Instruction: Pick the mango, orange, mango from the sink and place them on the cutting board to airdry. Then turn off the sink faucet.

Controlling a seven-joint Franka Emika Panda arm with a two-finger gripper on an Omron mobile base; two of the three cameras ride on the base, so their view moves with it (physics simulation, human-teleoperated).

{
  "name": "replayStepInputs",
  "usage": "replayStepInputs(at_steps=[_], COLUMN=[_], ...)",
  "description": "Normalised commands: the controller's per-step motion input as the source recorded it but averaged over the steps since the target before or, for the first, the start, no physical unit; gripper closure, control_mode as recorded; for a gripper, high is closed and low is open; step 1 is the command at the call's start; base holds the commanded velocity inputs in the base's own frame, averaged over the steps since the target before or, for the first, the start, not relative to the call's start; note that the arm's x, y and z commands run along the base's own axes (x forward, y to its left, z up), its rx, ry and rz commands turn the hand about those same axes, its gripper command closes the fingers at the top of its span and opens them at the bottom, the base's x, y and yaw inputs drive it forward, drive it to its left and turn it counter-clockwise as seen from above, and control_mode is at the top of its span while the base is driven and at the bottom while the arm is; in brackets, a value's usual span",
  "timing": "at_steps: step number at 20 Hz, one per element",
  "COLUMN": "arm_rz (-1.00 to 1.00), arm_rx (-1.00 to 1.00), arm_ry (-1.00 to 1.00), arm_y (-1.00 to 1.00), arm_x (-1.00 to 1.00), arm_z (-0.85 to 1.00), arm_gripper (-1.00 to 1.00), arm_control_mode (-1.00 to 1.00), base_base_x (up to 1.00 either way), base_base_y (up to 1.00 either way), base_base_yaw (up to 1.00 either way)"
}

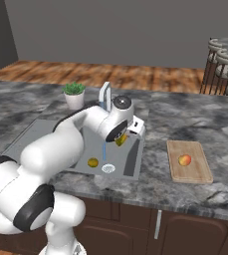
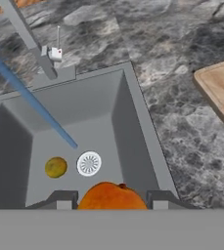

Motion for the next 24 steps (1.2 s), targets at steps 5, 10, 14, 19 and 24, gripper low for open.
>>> replayStepInputs(at_steps=[5, 10, 14, 19, 24], arm_rz=[-0.02, -0.01, -0.06, -0.13, -0.14], arm_rx=[-0.04, -0.01, 0.0, 0.03, 0.05], arm_ry=[0.0, 0.0, -0.03, 0.0, 0.0], arm_y=[-0.57, -0.39, -0.07, 0.0, -0.08], arm_x=[0.0, 0.0, -0.05, -0.37, -0.57], arm_z=[0.28, 0.02, -0.24, -0.14, -0.13], arm_gripper=[1.0, 1.0, 1.0, 1.0, 1.0], arm_control_mode=[-1.0, -1.0, -1.0, -1.0, -1.0], base_base_x=[0.0, 0.0, 0.0, 0.0, 0.0], base_base_y=[0.0, 0.0, 0.0, 0.0, 0.0], base_base_yaw=[0.0, 0.0, 0.0, 0.0, 0.0])
